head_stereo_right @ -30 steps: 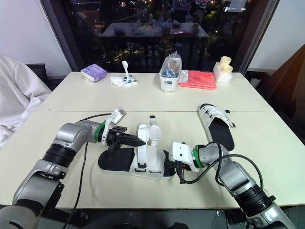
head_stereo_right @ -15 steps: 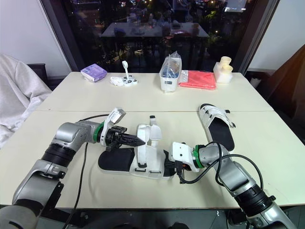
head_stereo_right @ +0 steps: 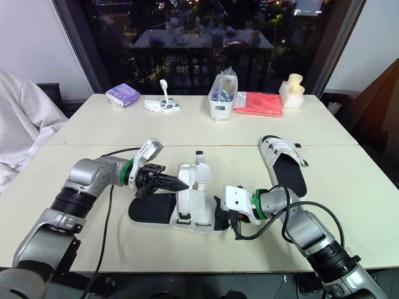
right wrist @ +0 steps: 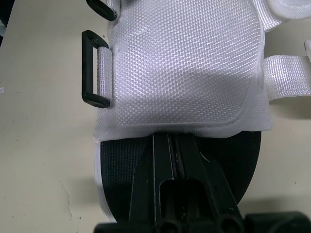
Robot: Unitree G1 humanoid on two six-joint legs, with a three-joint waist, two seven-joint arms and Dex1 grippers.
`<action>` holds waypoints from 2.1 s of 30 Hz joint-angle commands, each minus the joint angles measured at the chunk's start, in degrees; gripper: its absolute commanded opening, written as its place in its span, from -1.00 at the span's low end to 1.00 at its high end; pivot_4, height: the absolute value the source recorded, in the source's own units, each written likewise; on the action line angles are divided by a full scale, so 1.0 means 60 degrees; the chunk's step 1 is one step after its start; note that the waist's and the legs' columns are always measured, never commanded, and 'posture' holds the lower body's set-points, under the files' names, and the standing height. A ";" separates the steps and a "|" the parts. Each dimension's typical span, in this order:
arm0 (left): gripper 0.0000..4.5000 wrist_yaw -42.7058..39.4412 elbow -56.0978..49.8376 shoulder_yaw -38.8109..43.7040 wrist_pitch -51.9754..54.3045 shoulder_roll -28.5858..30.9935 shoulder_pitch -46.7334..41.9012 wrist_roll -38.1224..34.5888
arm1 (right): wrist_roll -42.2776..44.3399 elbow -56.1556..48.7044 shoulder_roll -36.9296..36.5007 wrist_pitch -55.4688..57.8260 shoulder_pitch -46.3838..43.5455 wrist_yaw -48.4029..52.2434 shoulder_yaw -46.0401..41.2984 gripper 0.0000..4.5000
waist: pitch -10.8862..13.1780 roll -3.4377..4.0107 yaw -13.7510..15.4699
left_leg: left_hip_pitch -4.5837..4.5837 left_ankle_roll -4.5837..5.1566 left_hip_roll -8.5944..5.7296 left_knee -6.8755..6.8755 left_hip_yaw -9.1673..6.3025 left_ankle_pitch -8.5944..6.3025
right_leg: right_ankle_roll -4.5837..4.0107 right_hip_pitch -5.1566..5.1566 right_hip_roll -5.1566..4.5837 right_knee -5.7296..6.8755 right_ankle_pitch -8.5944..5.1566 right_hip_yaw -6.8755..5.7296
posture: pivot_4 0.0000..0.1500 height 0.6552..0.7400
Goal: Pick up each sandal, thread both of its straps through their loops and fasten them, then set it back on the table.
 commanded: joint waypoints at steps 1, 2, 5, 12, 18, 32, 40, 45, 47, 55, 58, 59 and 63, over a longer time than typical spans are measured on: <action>-0.99 -0.0055 -0.0201 0.0018 -0.0185 0.0039 -0.0024 0.0036 | -0.0248 0.0064 -0.0127 0.0151 0.0135 0.0017 0.0144 -1.00 | 0.0000 0.0000 -0.0001 | 0.0000 0.0000 0.0000 0.0000 0.0000 0.0000 | 0.0000 0.0000 0.0000 0.0000 0.0000 0.0000 | 1.00 1.00; -0.99 -0.0051 -0.0202 0.0011 -0.0196 0.0038 -0.0019 0.0034 | -0.0248 0.0057 -0.0130 0.0156 0.0138 0.0018 0.0143 -1.00 | 0.0000 0.0000 -0.0002 | 0.0000 0.0000 0.0000 0.0000 0.0000 0.0000 | 0.0000 0.0000 0.0000 0.0000 0.0000 0.0000 | 1.00 1.00; -0.99 -0.0058 -0.0264 -0.0057 -0.0298 0.0049 0.0053 0.0066 | -0.0254 0.0046 -0.0142 0.0157 0.0148 0.0019 0.0140 -1.00 | 0.0000 0.0000 -0.0002 | 0.0000 0.0000 0.0000 0.0000 0.0000 0.0000 | 0.0000 0.0000 0.0000 0.0000 0.0000 0.0000 | 1.00 1.00; -0.99 -0.0139 -0.0372 -0.0145 -0.0389 0.0087 0.0171 0.0163 | -0.0277 0.0059 -0.0150 0.0139 0.0155 0.0020 0.0149 -1.00 | 0.0000 0.0000 0.0002 | 0.0000 0.0000 0.0000 0.0000 0.0000 0.0000 | 0.0000 0.0000 0.0000 0.0000 0.0000 0.0000 | 1.00 1.00; -0.99 -0.0196 -0.0322 -0.0207 -0.0684 0.0103 0.0174 0.0360 | -0.0286 0.0140 -0.0131 0.0102 0.0085 0.0026 0.0148 -1.00 | 0.0000 0.0000 0.0003 | 0.0000 0.0000 0.0000 0.0001 0.0000 0.0000 | 0.0000 0.0000 0.0000 0.0000 0.0000 0.0000 | 1.00 1.00; -0.99 -0.0508 -0.0963 -0.0582 -0.2170 0.0171 0.0576 0.0957 | -0.0301 0.0160 -0.0090 0.0102 0.0052 -0.0013 0.0158 -1.00 | 0.0000 0.0000 0.0005 | 0.0001 0.0000 0.0000 0.0001 0.0000 0.0000 | 0.0000 0.0001 0.0000 0.0000 0.0000 0.0000 | 1.00 1.00; -0.99 -0.0500 -0.1868 -0.1145 -0.3442 0.0466 0.1535 0.1648 | -0.0310 0.0174 -0.0059 0.0093 0.0056 -0.0029 0.0193 -1.00 | 0.0000 0.0000 -0.0003 | 0.0002 0.0000 0.0002 0.0001 -0.0001 0.0000 | -0.0001 0.0001 0.0000 0.0001 0.0000 0.0001 | 1.00 1.00; -0.75 -0.0028 -0.1938 -0.1145 -0.3850 0.0517 0.1991 0.1943 | -0.0314 0.0138 -0.0040 0.0110 0.0081 -0.0041 0.0229 -1.00 | -0.0001 0.0000 -0.0002 | 0.0006 0.0000 0.0005 0.0000 -0.0002 0.0000 | -0.0002 0.0005 -0.0001 0.0001 -0.0001 0.0001 | 1.00 1.00; -0.46 0.0006 -0.1987 -0.1118 -0.3863 0.0578 0.2059 0.1923 | -0.0312 0.0117 -0.0039 0.0121 0.0097 -0.0041 0.0232 -1.00 | -0.0001 0.0000 -0.0001 | 0.0010 0.0000 0.0005 0.0001 -0.0002 0.0000 | -0.0002 0.0009 -0.0002 0.0001 -0.0001 0.0001 | 1.00 1.00; 0.97 -0.0334 -0.4116 -0.0248 -0.2488 0.2270 0.3553 0.0636 | -0.0322 0.0070 -0.0003 0.0126 0.0159 -0.0067 0.0250 -1.00 | -0.0001 -0.0002 -0.0068 | 0.0025 0.0000 0.0008 0.0000 -0.0004 0.0000 | -0.0005 0.0022 -0.0008 0.0001 -0.0003 0.0001 | 1.00 1.00; 0.97 -0.0166 -0.5316 0.0217 -0.1958 0.3010 0.4690 0.0018 | -0.0333 0.0036 0.0004 0.0100 0.0229 -0.0091 0.0263 -1.00 | -0.0001 0.0011 -0.0110 | 0.0032 -0.0003 0.0016 -0.0026 -0.0002 -0.0002 | -0.0020 0.0016 -0.0010 -0.0003 -0.0011 0.0007 | 1.00 1.00; 0.97 -0.0075 -0.5481 0.0278 -0.1892 0.3079 0.4831 -0.0082 | -0.0337 0.0029 0.0005 0.0097 0.0240 -0.0093 0.0263 -1.00 | -0.0001 0.0011 -0.0061 | 0.0035 -0.0004 0.0017 -0.0032 -0.0004 -0.0002 | -0.0024 0.0015 -0.0010 -0.0004 -0.0014 0.0007 | 1.00 1.00; 0.97 0.0726 -0.5763 0.0192 -0.2098 0.2729 0.5336 0.0075 | -0.0370 0.0084 0.0046 0.0061 0.0218 -0.0054 0.0271 -1.00 | -0.0001 0.0010 0.0018 | 0.0069 -0.0010 0.0011 -0.0018 -0.0017 -0.0001 | -0.0069 0.0066 -0.0024 -0.0010 -0.0037 0.0001 | 1.00 1.00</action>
